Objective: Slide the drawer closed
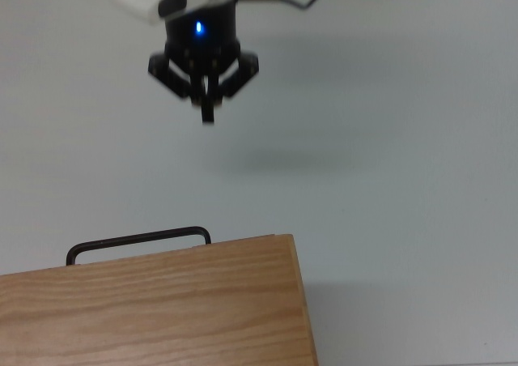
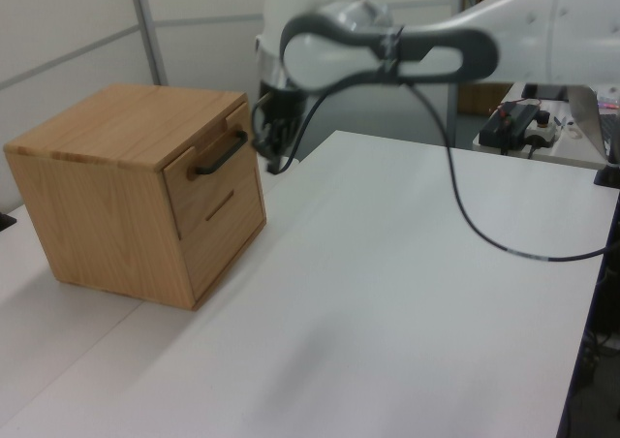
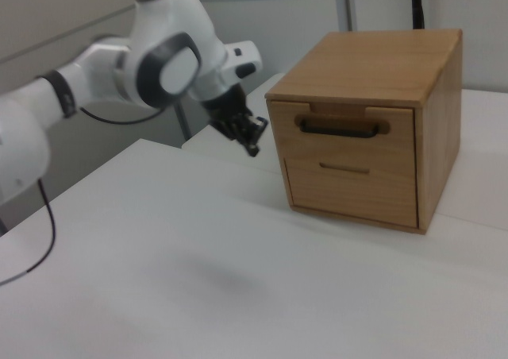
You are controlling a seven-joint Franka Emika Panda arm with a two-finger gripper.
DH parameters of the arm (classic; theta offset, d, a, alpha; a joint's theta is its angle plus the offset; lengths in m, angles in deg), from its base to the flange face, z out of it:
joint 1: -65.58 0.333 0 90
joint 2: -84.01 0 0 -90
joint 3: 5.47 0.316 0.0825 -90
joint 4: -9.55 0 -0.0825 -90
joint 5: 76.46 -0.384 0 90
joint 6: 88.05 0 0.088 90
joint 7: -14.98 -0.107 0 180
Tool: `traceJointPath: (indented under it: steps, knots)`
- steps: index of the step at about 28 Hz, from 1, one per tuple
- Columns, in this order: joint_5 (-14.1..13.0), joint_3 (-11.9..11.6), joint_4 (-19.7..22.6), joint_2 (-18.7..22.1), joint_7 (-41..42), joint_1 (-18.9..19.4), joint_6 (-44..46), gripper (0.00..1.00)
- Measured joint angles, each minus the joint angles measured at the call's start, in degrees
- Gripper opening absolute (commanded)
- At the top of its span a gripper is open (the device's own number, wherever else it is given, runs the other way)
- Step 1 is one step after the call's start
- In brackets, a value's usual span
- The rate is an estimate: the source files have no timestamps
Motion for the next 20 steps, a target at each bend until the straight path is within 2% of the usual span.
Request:
traceJointPath:
  steps: [2,7,8,9,10,11,12,20]
  knots:
    - [-0.01,0.02,-0.56,1.90,0.00,0.01,6.37,0.00]
    - [-0.57,0.03,-1.18,4.92,-0.01,0.01,14.30,0.00]
    - [-0.64,0.03,-1.19,5.39,-0.01,0.01,15.09,0.01]
    - [-0.67,0.03,-1.21,5.81,-0.01,0.01,15.83,0.09]
    - [-0.67,0.02,-1.22,6.20,-0.01,0.01,16.57,0.21]
    - [-0.67,0.02,-1.23,6.56,-0.02,0.01,17.18,0.41]
    - [-0.67,0.02,-1.22,6.87,-0.03,0.01,17.72,0.99]
    - [-0.67,-0.15,-1.23,7.85,-0.06,-0.08,22.69,1.00]
